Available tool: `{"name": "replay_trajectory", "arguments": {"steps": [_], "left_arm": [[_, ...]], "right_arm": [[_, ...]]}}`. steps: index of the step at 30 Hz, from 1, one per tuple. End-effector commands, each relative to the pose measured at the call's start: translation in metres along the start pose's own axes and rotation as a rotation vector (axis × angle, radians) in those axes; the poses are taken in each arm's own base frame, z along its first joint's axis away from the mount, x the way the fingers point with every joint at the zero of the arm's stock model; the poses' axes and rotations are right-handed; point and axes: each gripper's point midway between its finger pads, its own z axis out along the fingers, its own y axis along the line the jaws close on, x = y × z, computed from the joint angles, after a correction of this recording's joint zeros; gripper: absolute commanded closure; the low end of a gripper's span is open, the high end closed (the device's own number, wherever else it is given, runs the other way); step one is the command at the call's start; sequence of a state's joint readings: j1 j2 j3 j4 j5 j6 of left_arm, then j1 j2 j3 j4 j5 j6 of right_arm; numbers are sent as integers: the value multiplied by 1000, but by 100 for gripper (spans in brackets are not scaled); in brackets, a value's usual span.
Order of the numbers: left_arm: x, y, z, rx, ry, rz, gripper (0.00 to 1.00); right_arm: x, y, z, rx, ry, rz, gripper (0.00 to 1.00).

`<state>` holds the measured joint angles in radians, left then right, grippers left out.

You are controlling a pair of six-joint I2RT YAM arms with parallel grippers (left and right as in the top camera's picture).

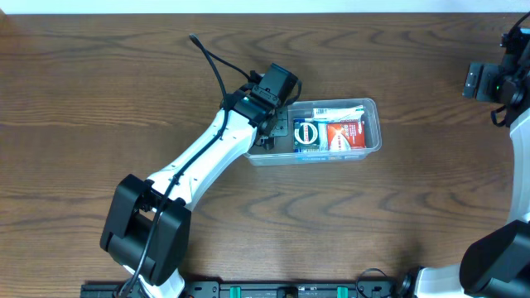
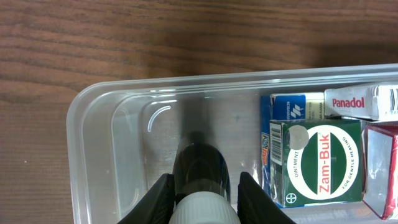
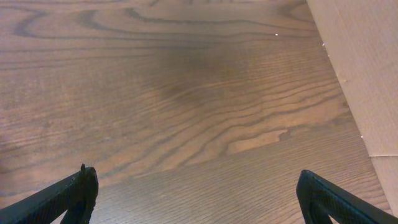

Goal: Pack container
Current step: 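Lower the bottle upright into the container's left end and release it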

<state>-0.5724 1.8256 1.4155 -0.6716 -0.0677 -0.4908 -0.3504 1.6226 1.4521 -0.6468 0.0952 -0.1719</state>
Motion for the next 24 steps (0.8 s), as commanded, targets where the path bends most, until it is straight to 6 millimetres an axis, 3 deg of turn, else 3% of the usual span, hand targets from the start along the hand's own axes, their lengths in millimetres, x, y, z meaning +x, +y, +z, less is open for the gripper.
{"name": "replay_trajectory", "arguments": {"steps": [1,9,10,24], "left_arm": [[-3,0,-1,-11,-17,-19,76],[-2,0,-1,-7,-12,-17,75],[-1,-1,-1,-5,-9,-17,70],[4,-10,-2,10,-2,5,62]], "right_arm": [[-2,-3,-2,9,-5,18,1],[-2,-3,-2,9,-5,18,1],[-2,-3,-2,9,-6,18,1],[-2,-3,-2,9,-5,18,1]]}}
